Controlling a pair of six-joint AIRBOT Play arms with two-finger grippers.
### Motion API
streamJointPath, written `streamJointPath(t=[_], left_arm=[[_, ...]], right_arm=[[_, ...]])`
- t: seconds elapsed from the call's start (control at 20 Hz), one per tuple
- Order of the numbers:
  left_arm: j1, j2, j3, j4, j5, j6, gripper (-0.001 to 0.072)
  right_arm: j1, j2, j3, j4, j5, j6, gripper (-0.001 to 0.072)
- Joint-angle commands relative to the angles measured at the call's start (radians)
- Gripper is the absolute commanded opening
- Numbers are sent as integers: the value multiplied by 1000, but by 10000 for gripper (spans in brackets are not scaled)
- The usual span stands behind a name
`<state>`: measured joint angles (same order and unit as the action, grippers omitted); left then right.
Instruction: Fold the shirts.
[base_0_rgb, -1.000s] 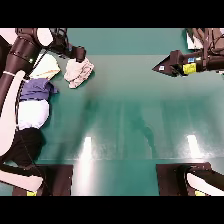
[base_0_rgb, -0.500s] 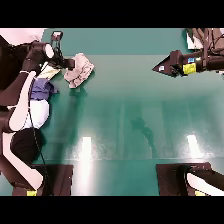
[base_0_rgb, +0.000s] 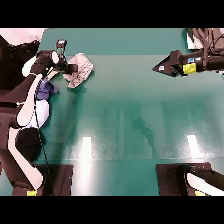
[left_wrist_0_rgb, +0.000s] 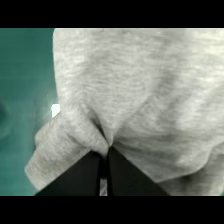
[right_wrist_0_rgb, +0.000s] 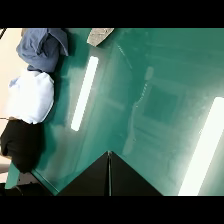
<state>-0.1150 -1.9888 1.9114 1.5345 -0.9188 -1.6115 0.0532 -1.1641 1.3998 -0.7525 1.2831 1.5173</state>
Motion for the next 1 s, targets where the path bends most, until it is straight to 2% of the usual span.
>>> streamJointPath(t=[0.0, 0.05, 0.15, 0.3, 0.45, 0.55, 0.75, 0.85, 0.95], left_arm=[[0, -2, 130, -64, -156, 82, 22], [0, 13, 193, -93, -208, 110, 22], [-1, 121, 217, -220, -214, 175, 21], [-35, 326, 217, -468, -264, 341, 21], [-143, 496, 217, -684, -317, 476, 21], [-241, 581, 217, -793, -308, 557, 21], [-423, 666, 217, -847, -262, 591, 21], [-466, 666, 183, -788, -290, 575, 21], [-467, 664, 79, -684, -309, 517, 21]], right_arm=[[-10, 3, 1, 1, -16, 0, 13], [-24, 10, 1, 2, -31, 0, 13], [-66, 39, 1, 1, -75, 0, 13], [-168, 99, 1, 1, -175, 0, 13], [-259, 143, 1, 1, -180, 0, 13], [-291, 168, 1, 1, -172, 0, 13], [-301, 221, 1, 0, -163, 0, 13], [-301, 243, 1, 0, -150, 0, 13], [-301, 265, 1, 0, -134, 0, 13]])
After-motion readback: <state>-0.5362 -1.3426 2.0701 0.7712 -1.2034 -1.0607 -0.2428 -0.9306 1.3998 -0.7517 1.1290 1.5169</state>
